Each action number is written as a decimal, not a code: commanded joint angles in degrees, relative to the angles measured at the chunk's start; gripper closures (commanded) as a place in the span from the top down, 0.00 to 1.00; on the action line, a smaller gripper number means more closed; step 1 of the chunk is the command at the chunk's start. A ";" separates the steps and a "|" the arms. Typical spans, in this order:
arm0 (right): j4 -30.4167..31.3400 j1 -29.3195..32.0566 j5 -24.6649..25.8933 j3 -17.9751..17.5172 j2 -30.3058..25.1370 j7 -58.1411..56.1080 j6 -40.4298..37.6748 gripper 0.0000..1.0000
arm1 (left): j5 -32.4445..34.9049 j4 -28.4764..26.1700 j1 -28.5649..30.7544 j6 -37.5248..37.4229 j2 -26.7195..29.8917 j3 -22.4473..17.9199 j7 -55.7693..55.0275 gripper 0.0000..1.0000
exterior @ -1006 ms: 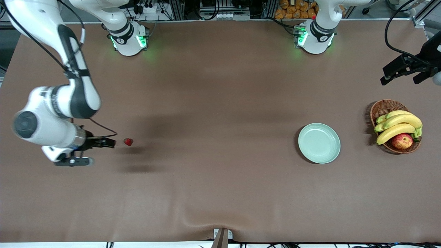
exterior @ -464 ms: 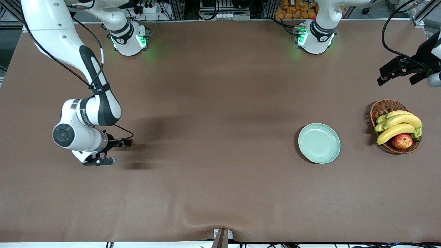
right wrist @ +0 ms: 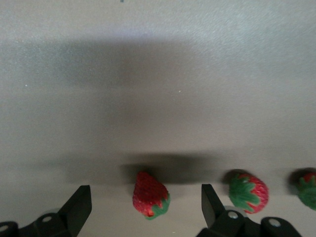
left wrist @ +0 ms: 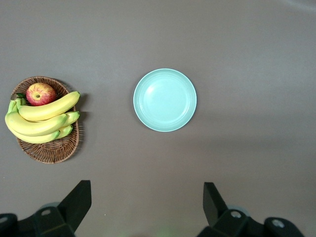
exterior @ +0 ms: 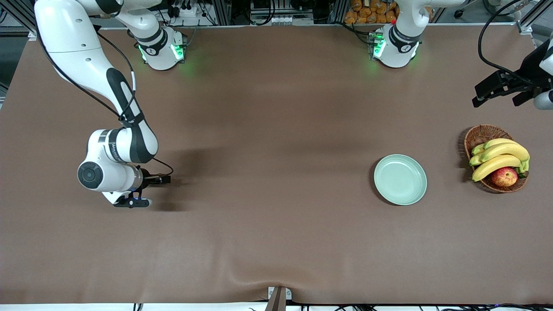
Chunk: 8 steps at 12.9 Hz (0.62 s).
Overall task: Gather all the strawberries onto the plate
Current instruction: 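Reach the right gripper to the strawberry nearest the plate and grasp it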
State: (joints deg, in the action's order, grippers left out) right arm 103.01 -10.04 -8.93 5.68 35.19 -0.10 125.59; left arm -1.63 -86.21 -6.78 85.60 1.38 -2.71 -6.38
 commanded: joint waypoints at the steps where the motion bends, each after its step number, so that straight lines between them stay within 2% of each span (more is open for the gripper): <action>1: 0.17 -0.85 -1.18 0.30 0.31 0.19 0.36 0.85 | 0.92 -0.10 -0.51 0.96 0.30 0.16 0.23 1.00; 3: 0.17 -1.29 -1.18 0.30 0.75 -0.07 0.01 0.56 | 0.84 -0.10 -0.34 1.06 0.21 0.25 0.23 1.00; 4: 0.17 -1.73 -1.18 0.30 1.10 -0.34 0.01 0.46 | 0.84 -0.19 0.01 1.06 0.29 0.25 0.23 1.00; 8: 0.17 -1.65 -0.74 0.38 1.46 -0.69 0.36 0.29 | 0.22 -0.28 0.28 1.14 0.21 0.16 0.14 1.00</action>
State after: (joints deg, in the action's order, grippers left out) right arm 103.04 -11.34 -9.06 5.64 36.47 -0.16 125.44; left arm -1.58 -86.22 -6.77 86.19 1.37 -2.68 -6.38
